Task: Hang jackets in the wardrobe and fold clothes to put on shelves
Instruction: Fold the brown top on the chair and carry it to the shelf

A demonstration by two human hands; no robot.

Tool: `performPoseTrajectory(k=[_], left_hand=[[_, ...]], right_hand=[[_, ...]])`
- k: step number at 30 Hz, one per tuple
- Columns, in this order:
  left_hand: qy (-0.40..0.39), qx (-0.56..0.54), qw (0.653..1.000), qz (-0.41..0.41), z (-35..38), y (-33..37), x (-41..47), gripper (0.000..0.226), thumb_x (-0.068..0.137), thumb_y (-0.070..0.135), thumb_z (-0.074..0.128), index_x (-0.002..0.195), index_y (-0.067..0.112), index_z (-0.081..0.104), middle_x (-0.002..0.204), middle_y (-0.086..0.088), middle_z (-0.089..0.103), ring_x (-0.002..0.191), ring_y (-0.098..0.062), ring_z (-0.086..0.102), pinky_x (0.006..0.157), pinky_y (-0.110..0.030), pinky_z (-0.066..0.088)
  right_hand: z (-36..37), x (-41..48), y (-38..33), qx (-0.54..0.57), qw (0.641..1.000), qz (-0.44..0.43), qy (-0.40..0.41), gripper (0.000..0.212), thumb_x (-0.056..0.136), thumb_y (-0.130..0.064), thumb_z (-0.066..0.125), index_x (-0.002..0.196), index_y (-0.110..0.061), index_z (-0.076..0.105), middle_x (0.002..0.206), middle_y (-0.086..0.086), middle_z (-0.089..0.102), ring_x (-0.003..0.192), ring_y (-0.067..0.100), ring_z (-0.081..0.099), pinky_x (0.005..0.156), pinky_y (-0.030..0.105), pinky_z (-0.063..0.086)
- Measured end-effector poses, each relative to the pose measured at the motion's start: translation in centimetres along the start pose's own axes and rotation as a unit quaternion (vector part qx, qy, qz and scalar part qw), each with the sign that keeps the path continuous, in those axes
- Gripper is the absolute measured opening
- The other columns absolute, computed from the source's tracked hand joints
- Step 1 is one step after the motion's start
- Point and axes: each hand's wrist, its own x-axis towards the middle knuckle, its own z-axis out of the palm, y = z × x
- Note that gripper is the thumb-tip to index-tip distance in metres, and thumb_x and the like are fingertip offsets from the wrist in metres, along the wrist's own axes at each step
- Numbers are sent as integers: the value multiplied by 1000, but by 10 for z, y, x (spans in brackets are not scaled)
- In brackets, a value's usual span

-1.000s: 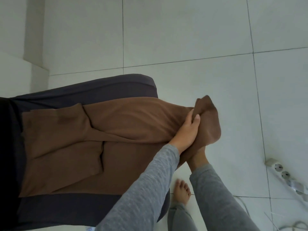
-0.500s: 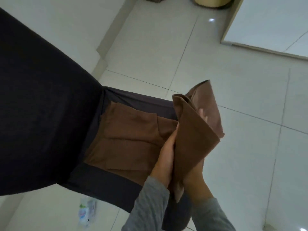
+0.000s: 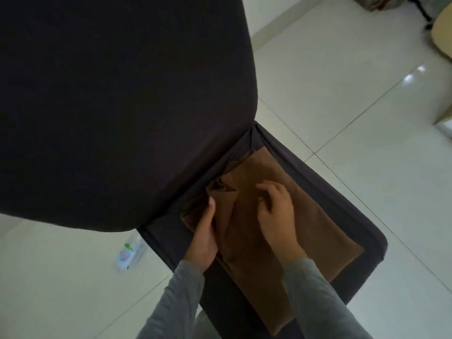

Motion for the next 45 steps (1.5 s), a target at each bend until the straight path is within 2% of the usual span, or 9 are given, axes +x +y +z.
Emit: performPoseTrajectory(k=[4,9,16,22,26,31,34,39,45], left_hand=[[130,143,976,102,17,-17,-19,81,65,46,81,130,38,35,121,20,48,107,0,51,92,-25,45],[318,140,919,185,39,-30,-10,34,90,15,61,115,30,44,103,20,51,91,6,51,74,-7,38],[431,45,873,224,44,-25,4,26,98,32,43,93,14,61,73,8,53,63,-2,48,54,-5,39],[442,1,866,233,35,-25,6,40,98,36,43,126,10,56,117,-4,63,105,-12,59,93,-28,48],[437,-33,865,245,29,-20,3,27,99,25,45,112,7,61,90,3,62,78,-4,56,73,-20,46],[486,-29,845,219,24,-13,10,28,95,12,51,123,11,48,108,-1,55,89,-8,53,78,-18,43],[567,135,746,323,40,-18,3,25,91,5,50,115,8,50,109,0,47,98,-9,48,88,-16,39],[328,455,709,427,51,-51,4,40,87,9,38,121,14,58,128,-1,53,126,-10,42,113,-26,25],[309,552,721,284,31,-68,16,51,97,41,17,146,31,19,156,5,13,145,-13,-1,119,-35,-2]], right_hand=[[-28,23,-7,-1,998,52,28,29,92,-12,53,120,-18,53,123,-4,46,118,15,43,107,39,36],[-38,68,-11,-166,975,71,-127,52,92,-31,57,138,-16,39,137,8,43,129,28,39,109,51,26],[-40,93,-8,-182,967,-54,-173,28,95,-32,50,114,-12,55,106,8,57,104,29,55,97,54,41],[-38,86,-5,-96,977,-132,-138,14,99,-29,41,88,-21,46,72,-6,54,70,20,57,82,52,49],[-35,86,-8,-46,979,-159,-115,11,100,-25,39,93,-19,44,70,-6,53,60,13,52,60,36,47],[-25,88,-6,-115,971,-184,-98,16,92,-14,53,108,-12,50,102,7,57,96,27,56,90,50,45],[-29,73,-6,-154,947,-270,-85,24,87,-8,58,111,-10,54,116,12,53,110,28,51,97,45,41],[-26,52,16,-139,895,-396,-150,28,92,-19,42,113,-12,58,125,8,54,121,20,44,104,42,39],[-13,60,41,-302,843,-396,-202,55,94,-35,20,139,-13,44,150,11,35,143,23,19,115,42,9]])
